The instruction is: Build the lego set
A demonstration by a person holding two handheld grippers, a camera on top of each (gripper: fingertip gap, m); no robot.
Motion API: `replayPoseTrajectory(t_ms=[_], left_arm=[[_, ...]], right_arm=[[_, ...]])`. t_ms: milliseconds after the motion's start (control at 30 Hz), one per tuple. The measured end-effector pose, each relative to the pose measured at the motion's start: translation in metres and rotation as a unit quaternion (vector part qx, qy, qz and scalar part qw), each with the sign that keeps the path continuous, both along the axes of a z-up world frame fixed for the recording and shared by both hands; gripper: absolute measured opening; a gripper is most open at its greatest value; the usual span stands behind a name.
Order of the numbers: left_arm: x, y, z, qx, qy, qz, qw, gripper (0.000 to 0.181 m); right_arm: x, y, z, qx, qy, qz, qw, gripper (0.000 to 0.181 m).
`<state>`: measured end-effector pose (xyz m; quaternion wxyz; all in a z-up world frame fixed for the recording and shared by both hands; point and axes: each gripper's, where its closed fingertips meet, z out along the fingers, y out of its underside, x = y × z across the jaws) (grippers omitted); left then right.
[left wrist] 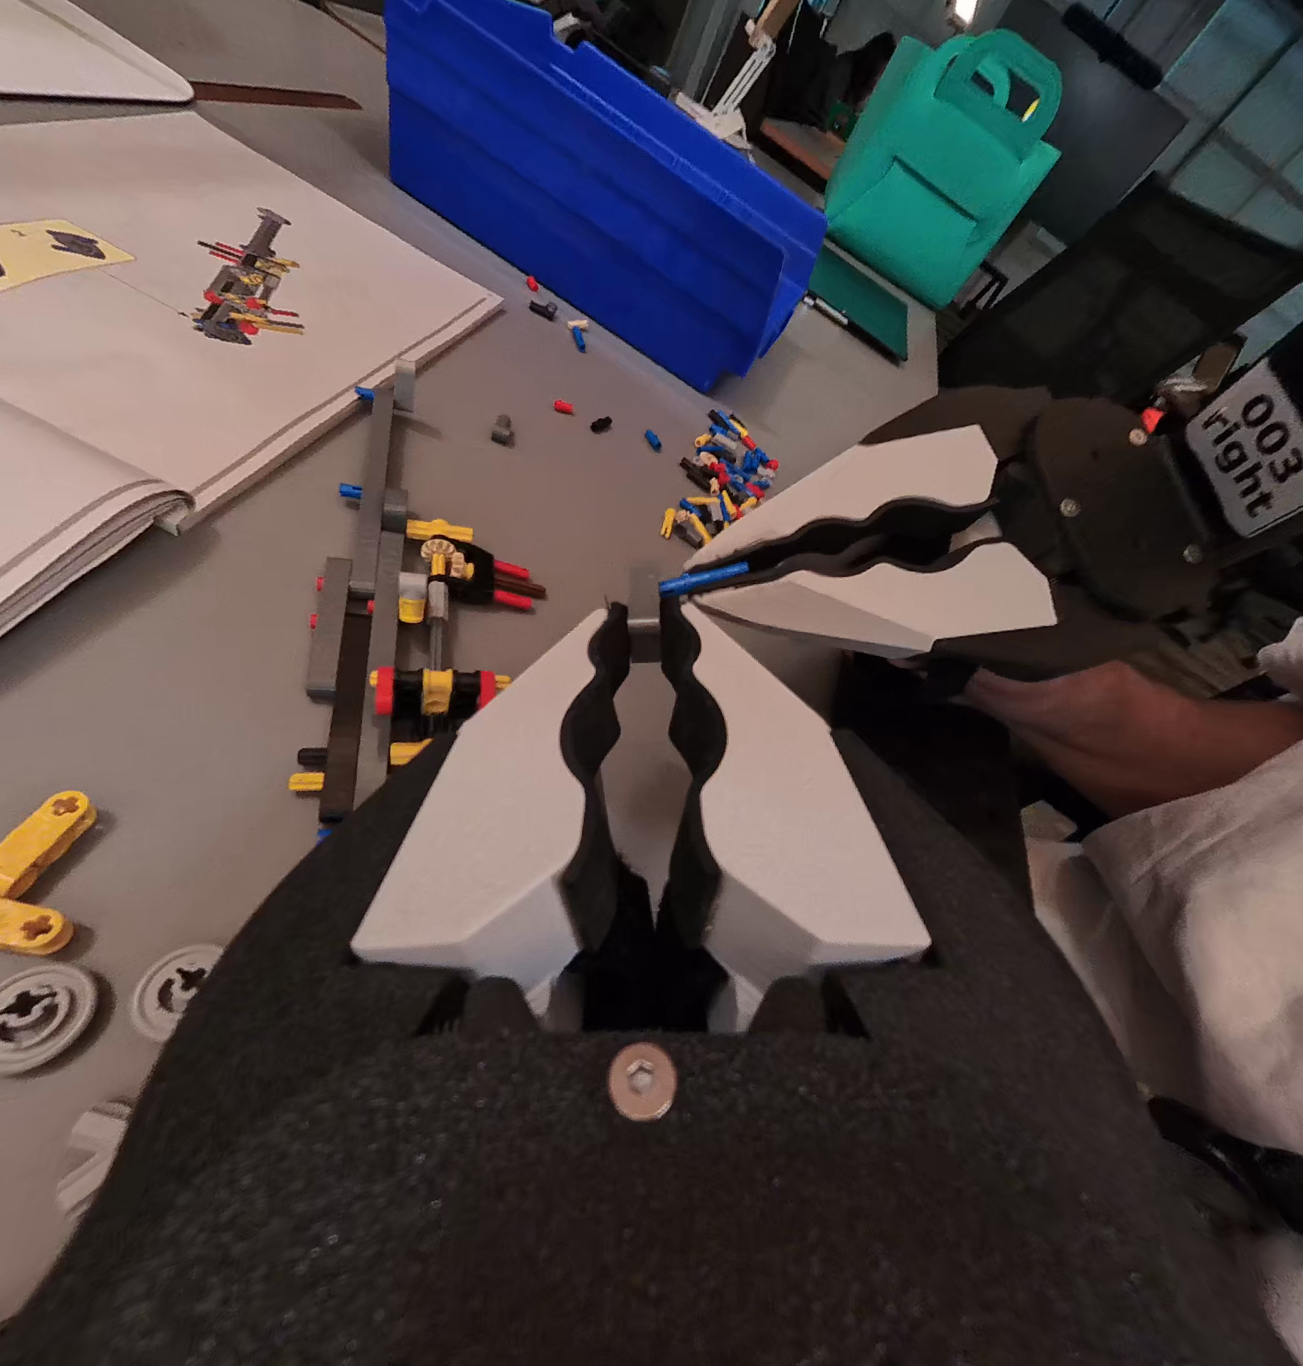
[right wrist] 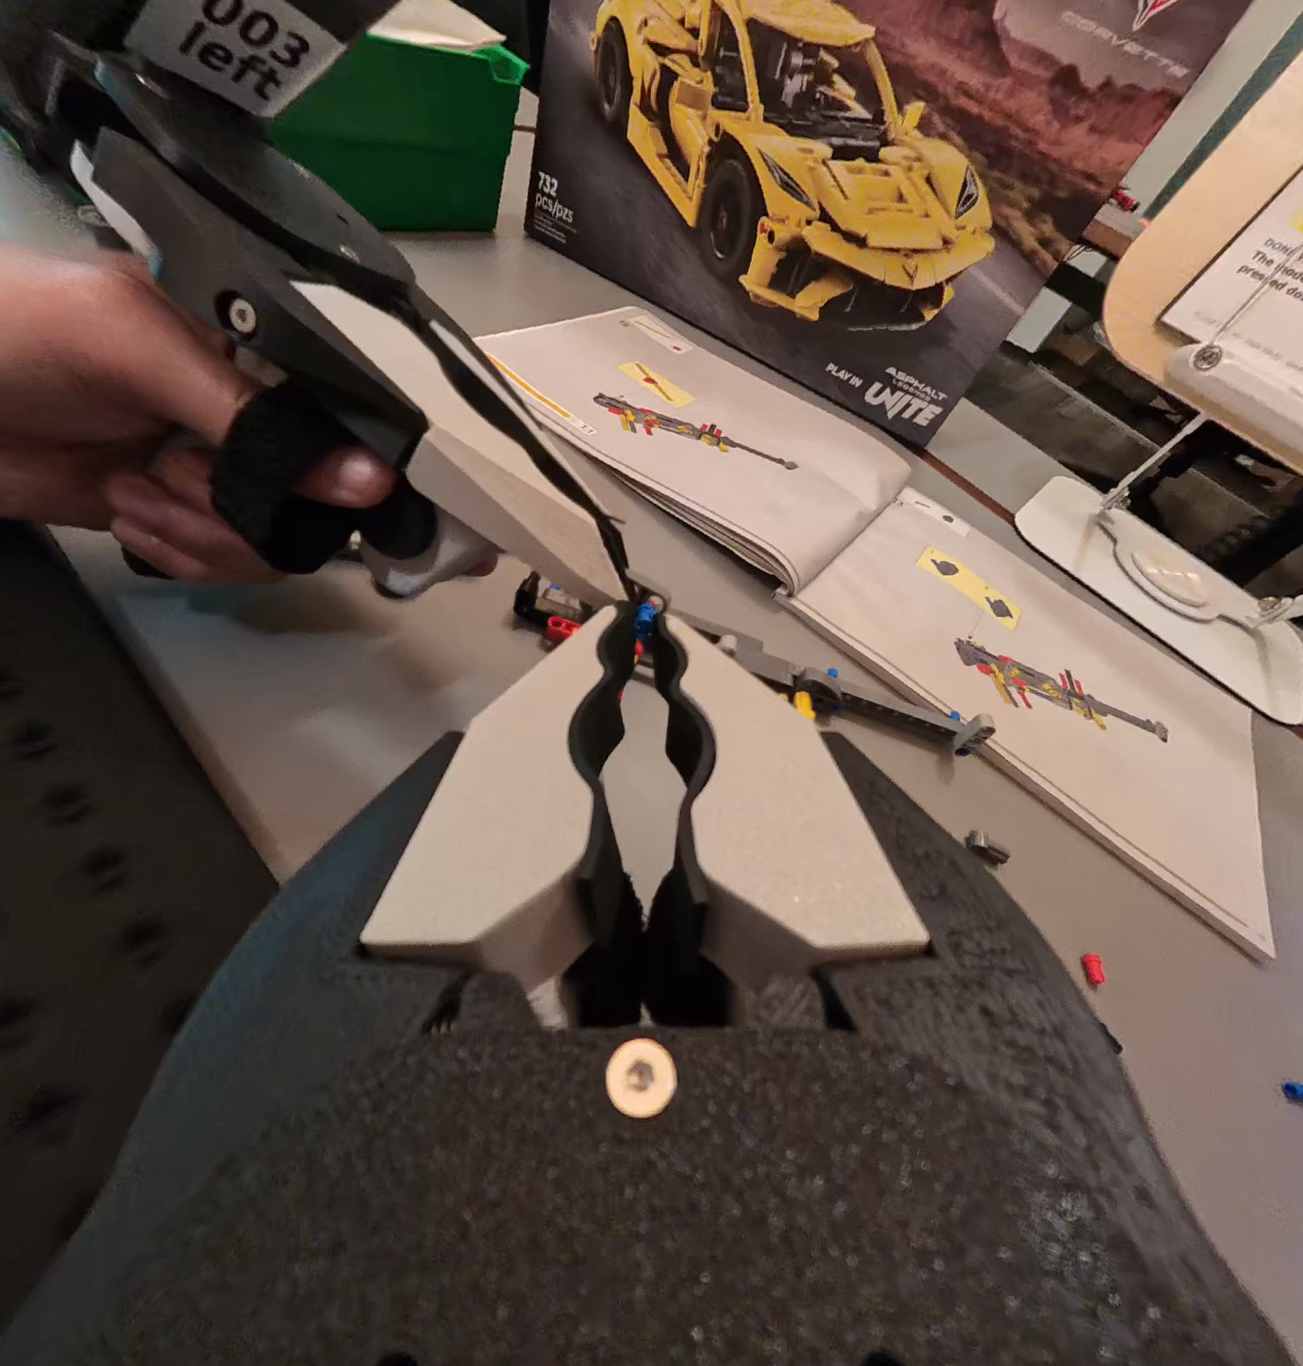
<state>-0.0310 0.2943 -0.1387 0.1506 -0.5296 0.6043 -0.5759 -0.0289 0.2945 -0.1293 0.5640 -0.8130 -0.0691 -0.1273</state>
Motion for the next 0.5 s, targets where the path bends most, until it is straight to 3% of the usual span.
replayPoseTrajectory(t_ms=[200, 400, 467, 500], left_arm=[[-0.006, -0.002, 0.001, 0.03, -0.014, -0.018, 0.999, 0.007], [-0.01, -0.006, 0.003, 0.098, -0.056, -0.02, 0.993, 0.008], [-0.007, -0.005, 0.007, 0.12, -0.078, -0.005, 0.99, 0.008], [-0.007, -0.005, 0.012, 0.13, -0.094, 0.001, 0.987, 0.008]], right_arm=[[-0.004, -0.001, 0.002, 0.003, -0.031, 0.008, 0.999, 0.004], [-0.007, -0.004, 0.006, 0.011, -0.16, 0.018, 0.987, 0.003], [-0.005, -0.003, 0.011, 0.026, -0.123, 0.002, 0.992, 0.003], [-0.005, -0.002, 0.016, 0.044, -0.06, -0.004, 0.997, 0.004]])
